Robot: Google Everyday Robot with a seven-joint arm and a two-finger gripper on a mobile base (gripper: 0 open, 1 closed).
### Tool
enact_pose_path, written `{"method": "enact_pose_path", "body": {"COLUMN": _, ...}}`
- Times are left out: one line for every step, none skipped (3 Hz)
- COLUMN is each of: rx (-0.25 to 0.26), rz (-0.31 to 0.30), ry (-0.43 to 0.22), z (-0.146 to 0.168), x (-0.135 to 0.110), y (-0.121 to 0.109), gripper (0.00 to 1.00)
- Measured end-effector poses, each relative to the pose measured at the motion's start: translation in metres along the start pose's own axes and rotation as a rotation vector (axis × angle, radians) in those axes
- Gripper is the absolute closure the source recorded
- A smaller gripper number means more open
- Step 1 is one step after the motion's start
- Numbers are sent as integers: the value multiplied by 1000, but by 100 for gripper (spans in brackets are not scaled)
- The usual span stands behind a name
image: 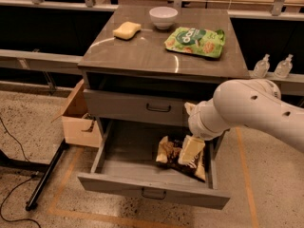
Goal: Pick brown chip bag from middle drawer and place on counter
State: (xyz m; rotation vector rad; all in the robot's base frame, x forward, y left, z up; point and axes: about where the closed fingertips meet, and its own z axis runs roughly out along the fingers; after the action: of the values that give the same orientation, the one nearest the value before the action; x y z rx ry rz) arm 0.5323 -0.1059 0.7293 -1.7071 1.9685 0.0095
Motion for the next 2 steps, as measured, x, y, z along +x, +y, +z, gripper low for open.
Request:
{"method": "enact_pose_path", "body": {"rx": 1, "rz": -3, "ry": 0, "z": -1, "x": 1, "y": 0, "gripper": 0}}
{"method": "enact_pose_path", "body": {"rx": 45, "rz": 1, "ry": 19, "z": 18, "x": 19, "y": -6, "gripper": 0}}
